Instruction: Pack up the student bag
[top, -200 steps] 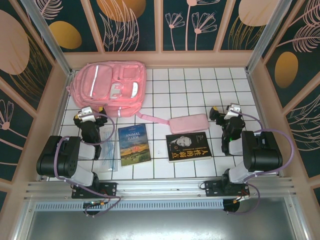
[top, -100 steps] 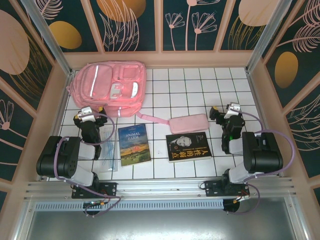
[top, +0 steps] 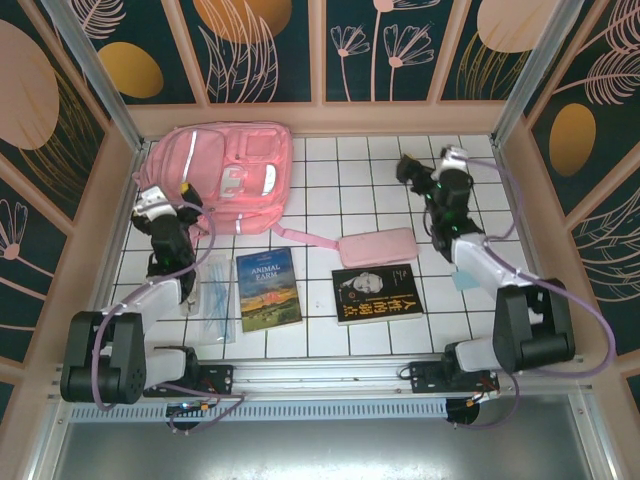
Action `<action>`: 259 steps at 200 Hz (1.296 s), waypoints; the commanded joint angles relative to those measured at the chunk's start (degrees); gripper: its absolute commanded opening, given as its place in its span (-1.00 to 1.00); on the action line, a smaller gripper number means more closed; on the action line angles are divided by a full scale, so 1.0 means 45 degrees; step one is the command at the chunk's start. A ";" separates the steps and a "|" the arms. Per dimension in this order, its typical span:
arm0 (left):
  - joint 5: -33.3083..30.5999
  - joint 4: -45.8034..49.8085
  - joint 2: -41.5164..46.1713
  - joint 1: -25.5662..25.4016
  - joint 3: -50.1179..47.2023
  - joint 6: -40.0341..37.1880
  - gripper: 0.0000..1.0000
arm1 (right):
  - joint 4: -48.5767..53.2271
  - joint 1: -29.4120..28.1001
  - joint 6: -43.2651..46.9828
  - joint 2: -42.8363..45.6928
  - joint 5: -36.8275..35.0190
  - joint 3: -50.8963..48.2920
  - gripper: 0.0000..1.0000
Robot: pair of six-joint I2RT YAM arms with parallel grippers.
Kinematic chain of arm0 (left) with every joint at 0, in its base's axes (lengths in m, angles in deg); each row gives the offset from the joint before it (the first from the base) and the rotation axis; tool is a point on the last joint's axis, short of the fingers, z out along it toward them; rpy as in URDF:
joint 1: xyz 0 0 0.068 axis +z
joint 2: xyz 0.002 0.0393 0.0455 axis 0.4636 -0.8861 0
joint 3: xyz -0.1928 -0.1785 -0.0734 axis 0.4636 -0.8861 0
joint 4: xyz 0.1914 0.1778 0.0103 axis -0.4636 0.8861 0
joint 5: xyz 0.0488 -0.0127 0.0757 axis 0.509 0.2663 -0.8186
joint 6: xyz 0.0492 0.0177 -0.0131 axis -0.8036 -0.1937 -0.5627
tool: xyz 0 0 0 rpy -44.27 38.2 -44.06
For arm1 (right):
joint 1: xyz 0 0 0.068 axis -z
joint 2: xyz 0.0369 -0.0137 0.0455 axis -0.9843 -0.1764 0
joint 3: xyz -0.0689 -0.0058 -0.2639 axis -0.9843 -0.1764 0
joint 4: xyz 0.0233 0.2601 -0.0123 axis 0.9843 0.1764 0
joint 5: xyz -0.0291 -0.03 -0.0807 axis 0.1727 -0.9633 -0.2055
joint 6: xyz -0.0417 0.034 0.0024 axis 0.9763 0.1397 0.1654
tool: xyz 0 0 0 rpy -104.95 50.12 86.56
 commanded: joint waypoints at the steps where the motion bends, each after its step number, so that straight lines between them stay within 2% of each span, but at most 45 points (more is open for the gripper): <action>1: -0.1088 0.4644 0.0108 0.0058 0.1441 0.3022 0.98 | 0.2621 -0.1787 -0.2531 -0.1740 0.0546 0.1686 0.97; 17: -0.0331 0.5190 0.0231 0.0058 0.1626 0.3724 0.98 | 0.2560 -0.2819 -0.3428 -0.3275 0.1071 0.2888 0.93; 30: 0.0405 0.4917 0.0332 0.0067 0.1383 0.4147 0.98 | 0.2458 -0.3505 -0.3891 -0.4642 0.2163 0.4028 0.87; 45: 0.0897 0.5316 0.0381 0.0076 0.1321 0.4669 0.98 | 0.3063 -0.4091 -0.4473 -0.6303 0.2995 0.5658 0.81; 64: 0.1605 0.5963 0.0670 0.0077 0.1101 0.5319 0.98 | 0.2627 -0.4770 -0.5079 -0.8003 0.3876 0.6936 0.77; 85: 0.2321 0.6117 0.1257 0.0077 0.0472 0.5758 0.97 | 0.2381 -0.5235 -0.5592 -0.9595 0.4400 0.8150 0.75; 107: 0.2466 0.6524 0.1806 0.0077 0.0028 0.5932 0.98 | 0.1944 -0.5484 -0.6051 -1.0890 0.4850 0.9105 0.71; 125: 0.2515 0.6546 0.2179 0.0077 -0.0292 0.6015 0.98 | 0.1612 -0.5544 -0.6336 -1.1877 0.5604 1.0132 0.58; 133: 0.2472 0.6481 0.2279 0.0078 -0.0430 0.6106 0.97 | 0.1657 -0.5547 -0.6400 -1.2307 0.5891 1.0764 0.42; 141: 0.2407 0.6450 0.2314 0.0074 -0.0495 0.6188 0.98 | 0.1754 -0.5529 -0.6416 -1.2625 0.6137 1.1315 0.14; 158: 0.2346 0.6488 0.2325 0.0077 -0.0479 0.6261 0.98 | 0.1917 -0.5369 -0.6360 -1.2704 0.6276 1.1942 -0.83; 163: 0.2371 0.6507 0.2326 0.0076 -0.0459 0.6271 0.98 | 0.2006 -0.5273 -0.6304 -1.2610 0.6272 1.2040 -1.00; 210: 0.2290 0.6568 0.2191 0.0077 -0.0071 0.5760 0.98 | 0.2481 -0.3926 -0.5801 -1.0377 0.6885 1.1925 -1.00; 220: 0.2229 0.6561 0.2114 0.0077 -0.0015 0.5781 0.98 | 0.2769 -0.3220 -0.5677 -1.0067 0.7248 1.2094 -1.00; 237: 0.2206 0.6435 0.1910 0.0077 0.0003 0.5943 0.97 | 0.4272 -0.2535 -0.4887 -0.9770 0.7713 1.2920 -1.00; 259: 0.2681 0.6200 0.1481 0.0077 0.0035 0.6272 0.98 | 0.6324 -0.1620 -0.3501 -0.9693 0.7548 1.3747 -1.00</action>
